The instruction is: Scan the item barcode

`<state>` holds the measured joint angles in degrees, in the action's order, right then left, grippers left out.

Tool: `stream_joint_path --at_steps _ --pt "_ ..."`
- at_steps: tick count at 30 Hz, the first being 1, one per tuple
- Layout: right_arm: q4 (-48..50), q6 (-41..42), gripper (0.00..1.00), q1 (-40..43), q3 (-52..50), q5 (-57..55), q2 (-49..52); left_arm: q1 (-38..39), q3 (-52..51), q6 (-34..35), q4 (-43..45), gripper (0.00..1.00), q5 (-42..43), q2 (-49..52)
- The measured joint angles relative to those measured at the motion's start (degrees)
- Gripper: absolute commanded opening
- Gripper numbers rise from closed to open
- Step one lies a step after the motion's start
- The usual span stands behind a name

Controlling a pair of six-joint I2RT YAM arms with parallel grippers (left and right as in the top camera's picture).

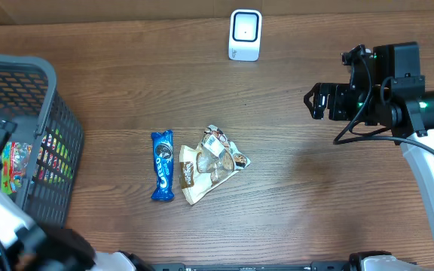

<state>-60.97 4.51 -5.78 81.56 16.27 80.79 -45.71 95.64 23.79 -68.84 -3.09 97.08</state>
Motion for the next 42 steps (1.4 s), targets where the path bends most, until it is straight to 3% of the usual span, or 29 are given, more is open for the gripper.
stream_joint_path --at_steps 11,21,24,26,31,34,35,42 --pt "-0.1 0.0 1.0 0.0 0.0 0.0 0.0 0.0 -0.4 -1.3 -1.0 1.0 0.0 18.4" --pt "-0.1 0.0 1.0 0.0 0.0 0.0 0.0 0.0 -0.5 3.8 2.1 1.0 -1.4 22.9" --pt "0.0 0.0 1.0 0.0 0.0 0.0 0.0 0.0 -0.8 5.6 4.3 0.82 -2.5 22.9" --pt "-0.1 0.0 1.0 0.0 0.0 0.0 0.0 0.0 -1.6 6.5 6.0 0.61 -2.6 22.9" --pt "-0.1 0.0 1.0 0.0 0.0 0.0 0.0 0.7 -5.7 7.6 11.1 0.34 -2.9 21.5" --pt "-0.1 0.0 1.0 0.0 0.0 0.0 0.0 0.7 -8.8 7.9 14.3 0.15 -3.4 20.0" --pt "0.0 0.0 1.0 0.0 0.0 0.0 0.0 0.7 -9.7 7.8 15.1 0.04 -3.7 19.5" --pt "-0.1 0.0 1.0 0.0 0.0 0.0 0.0 0.7 -10.3 7.5 14.5 0.04 -4.0 18.8"
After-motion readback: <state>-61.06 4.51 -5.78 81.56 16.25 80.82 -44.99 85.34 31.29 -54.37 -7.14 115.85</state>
